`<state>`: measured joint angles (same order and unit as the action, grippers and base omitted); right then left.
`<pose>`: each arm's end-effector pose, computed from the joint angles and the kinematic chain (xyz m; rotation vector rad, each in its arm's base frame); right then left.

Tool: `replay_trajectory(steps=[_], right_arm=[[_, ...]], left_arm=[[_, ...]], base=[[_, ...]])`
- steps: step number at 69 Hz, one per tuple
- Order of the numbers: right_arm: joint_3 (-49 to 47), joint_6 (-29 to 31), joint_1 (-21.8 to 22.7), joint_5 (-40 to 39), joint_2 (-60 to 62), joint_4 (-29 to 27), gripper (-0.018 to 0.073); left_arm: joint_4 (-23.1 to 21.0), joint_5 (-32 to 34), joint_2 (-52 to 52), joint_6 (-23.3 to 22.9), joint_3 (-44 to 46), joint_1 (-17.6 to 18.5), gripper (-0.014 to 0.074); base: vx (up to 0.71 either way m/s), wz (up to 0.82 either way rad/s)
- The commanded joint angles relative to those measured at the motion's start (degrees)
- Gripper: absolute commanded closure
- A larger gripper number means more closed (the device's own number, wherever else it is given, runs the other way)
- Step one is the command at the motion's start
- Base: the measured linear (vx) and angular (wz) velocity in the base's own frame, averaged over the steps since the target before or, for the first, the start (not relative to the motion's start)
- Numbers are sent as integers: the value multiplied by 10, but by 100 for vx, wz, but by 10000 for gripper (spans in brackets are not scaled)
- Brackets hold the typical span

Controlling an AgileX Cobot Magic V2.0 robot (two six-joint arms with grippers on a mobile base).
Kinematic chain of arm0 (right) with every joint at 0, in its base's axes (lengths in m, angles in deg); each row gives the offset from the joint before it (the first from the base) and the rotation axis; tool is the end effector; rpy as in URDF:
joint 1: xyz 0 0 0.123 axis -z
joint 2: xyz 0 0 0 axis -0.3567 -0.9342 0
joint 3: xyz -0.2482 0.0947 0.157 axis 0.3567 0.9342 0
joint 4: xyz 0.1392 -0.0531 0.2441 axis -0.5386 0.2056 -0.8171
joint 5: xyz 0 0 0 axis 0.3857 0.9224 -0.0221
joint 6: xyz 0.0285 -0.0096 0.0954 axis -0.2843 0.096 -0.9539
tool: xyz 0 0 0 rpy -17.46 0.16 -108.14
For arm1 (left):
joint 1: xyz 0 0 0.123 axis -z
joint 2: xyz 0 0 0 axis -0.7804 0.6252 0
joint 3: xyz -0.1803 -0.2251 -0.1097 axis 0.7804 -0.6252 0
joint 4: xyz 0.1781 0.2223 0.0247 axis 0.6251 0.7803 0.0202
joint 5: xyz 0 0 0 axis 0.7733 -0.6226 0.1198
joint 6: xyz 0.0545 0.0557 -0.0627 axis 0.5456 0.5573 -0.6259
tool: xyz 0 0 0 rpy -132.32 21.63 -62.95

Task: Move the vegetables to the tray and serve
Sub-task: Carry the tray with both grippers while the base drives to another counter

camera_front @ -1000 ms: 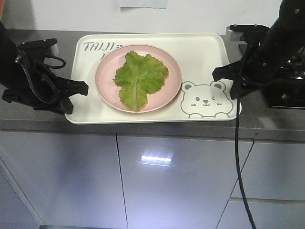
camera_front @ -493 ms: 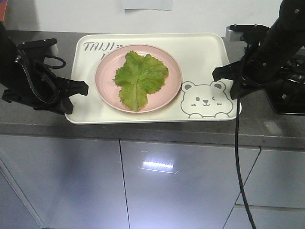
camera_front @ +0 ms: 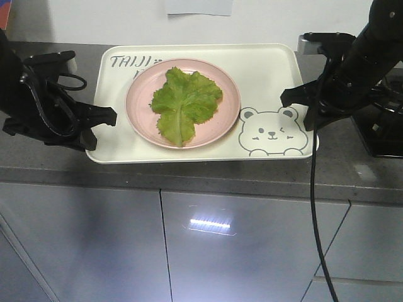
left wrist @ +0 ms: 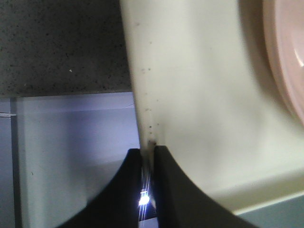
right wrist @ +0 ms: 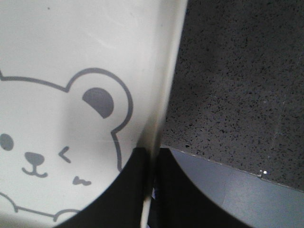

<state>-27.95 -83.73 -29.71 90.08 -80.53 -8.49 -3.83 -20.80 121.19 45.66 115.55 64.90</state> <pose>0.4228 0.0761 0.3474 -0.2304 2.7868 0.1856 0.3683 -0.1058 0.3335 0.0749 2.7328 -0.3544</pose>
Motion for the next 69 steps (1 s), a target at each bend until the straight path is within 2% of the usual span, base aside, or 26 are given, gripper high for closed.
replay_trajectory(steps=[1, 69], right_arm=[[-14, 15, -3, 11, 34, -17, 564], [-14, 15, -3, 11, 34, -17, 564]], left_arm=[[-29, 38, -29, 15, 15, 9, 604], [-29, 38, -29, 15, 15, 9, 604]], base=[[4, 0], [4, -2]])
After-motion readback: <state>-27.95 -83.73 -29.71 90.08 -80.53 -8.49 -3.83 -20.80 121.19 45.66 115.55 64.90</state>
